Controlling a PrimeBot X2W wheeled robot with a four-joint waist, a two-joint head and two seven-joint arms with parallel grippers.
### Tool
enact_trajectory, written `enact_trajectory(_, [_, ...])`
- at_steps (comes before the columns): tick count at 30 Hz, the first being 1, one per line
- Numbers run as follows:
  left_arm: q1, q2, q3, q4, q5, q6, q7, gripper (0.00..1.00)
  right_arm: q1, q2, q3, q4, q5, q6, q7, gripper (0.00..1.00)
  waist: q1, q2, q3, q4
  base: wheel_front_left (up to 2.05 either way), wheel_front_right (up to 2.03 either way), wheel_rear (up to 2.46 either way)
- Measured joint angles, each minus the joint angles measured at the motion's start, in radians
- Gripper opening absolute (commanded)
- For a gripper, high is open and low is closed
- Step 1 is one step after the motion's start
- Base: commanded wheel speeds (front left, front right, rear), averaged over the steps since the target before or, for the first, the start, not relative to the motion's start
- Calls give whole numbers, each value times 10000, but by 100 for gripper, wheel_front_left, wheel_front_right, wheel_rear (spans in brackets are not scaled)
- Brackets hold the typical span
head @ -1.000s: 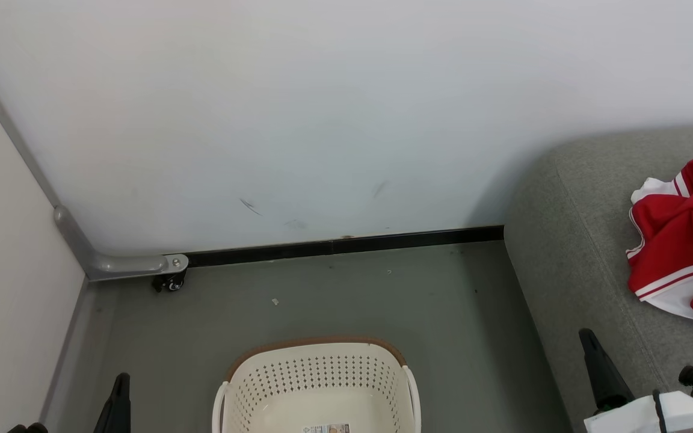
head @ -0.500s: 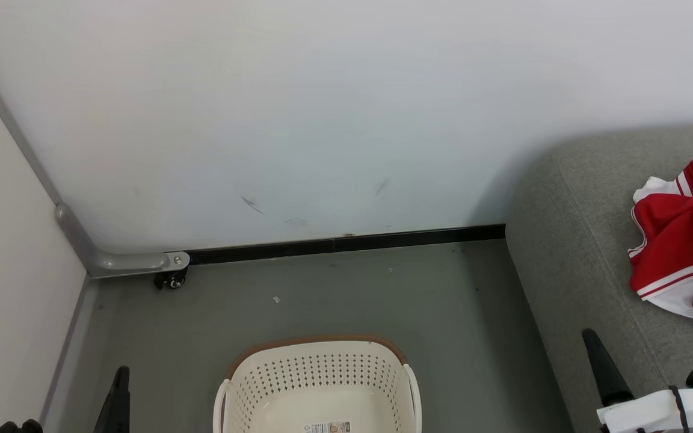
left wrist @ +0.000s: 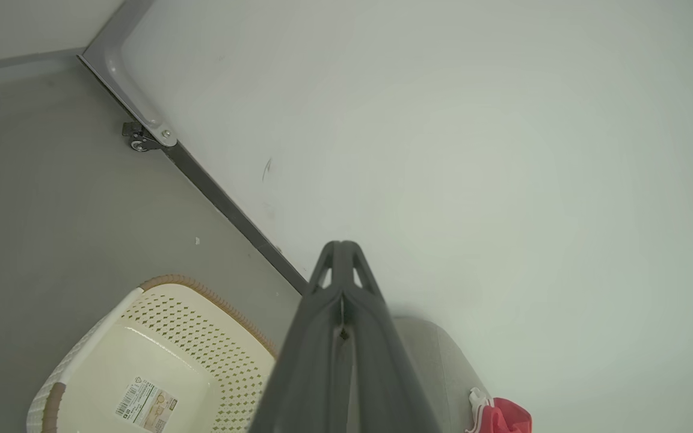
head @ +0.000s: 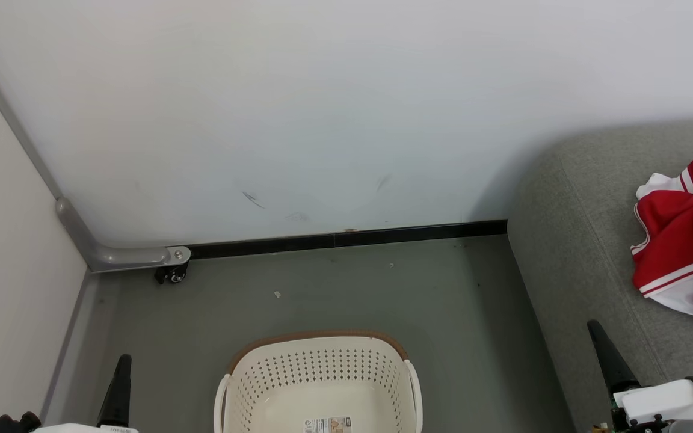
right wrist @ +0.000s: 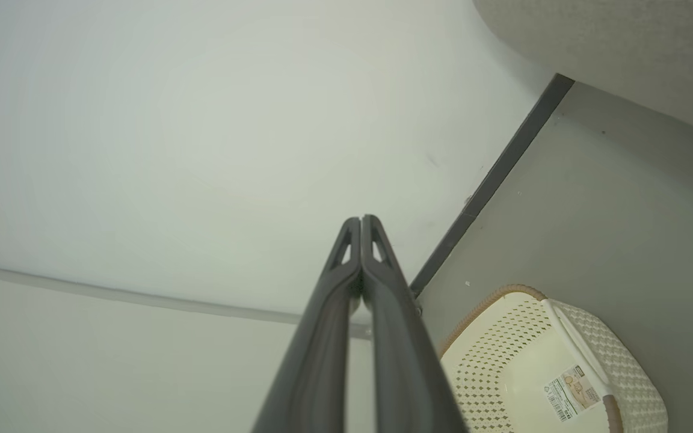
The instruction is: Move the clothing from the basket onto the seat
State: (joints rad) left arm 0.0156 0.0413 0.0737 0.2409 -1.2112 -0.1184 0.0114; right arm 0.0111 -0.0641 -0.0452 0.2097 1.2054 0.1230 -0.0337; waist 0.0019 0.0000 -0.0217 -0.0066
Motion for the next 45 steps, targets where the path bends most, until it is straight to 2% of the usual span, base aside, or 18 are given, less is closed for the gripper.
enact_trajectory(31, [-812,-69,140,320,-3818,-61,1022,0,-647,-25,-362,510,4324,2,968,0,-13,0,241,67,0,0,0])
enact_trajectory(45, [-861,-73,142,324,-3833,-61,1020,0,-652,-27,-378,537,4393,2,970,0,-15,0,243,67,0,0,0])
